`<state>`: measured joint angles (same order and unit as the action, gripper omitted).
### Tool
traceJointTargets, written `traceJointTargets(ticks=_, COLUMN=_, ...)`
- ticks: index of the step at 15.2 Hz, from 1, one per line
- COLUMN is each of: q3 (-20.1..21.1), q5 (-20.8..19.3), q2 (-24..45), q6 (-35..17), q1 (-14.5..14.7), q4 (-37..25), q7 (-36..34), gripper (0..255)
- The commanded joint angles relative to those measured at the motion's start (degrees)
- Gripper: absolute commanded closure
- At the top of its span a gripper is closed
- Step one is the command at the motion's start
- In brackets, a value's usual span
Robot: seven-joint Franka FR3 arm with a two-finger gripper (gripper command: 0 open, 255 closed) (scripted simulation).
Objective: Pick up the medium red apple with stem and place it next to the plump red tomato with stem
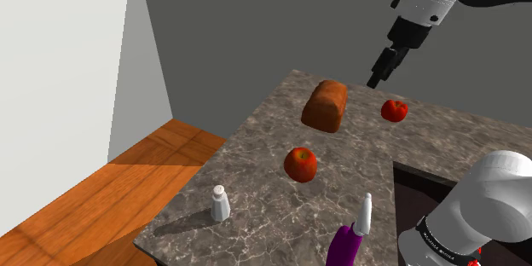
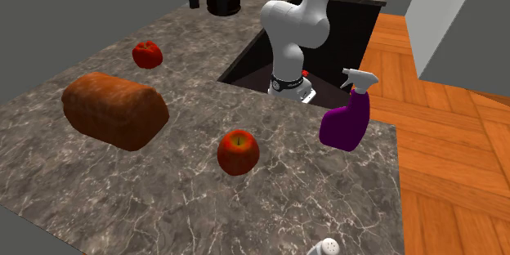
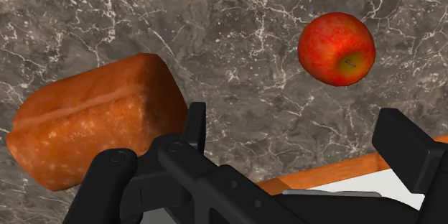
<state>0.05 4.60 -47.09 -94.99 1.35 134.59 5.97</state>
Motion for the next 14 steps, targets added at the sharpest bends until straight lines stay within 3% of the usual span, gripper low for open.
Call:
traceJointTargets(ticks=1, q3=0.0, q5=0.0, q2=0.0, q6=0.0, q1=0.0, q4=0.0, q7=0.0, gripper=0)
traceJointTargets(ticks=7, q3=8.19, q5=3.36, q2=2.99, q6=-7.26, q1=0.05, q4=5.44, q7=-11.05, gripper=0)
traceJointTargets(ticks=14, q3=17.97, q5=6.38, q2=11.36, q6=-16.45, q1=-0.25, q4=7.76, q7=-24.15, gripper=0)
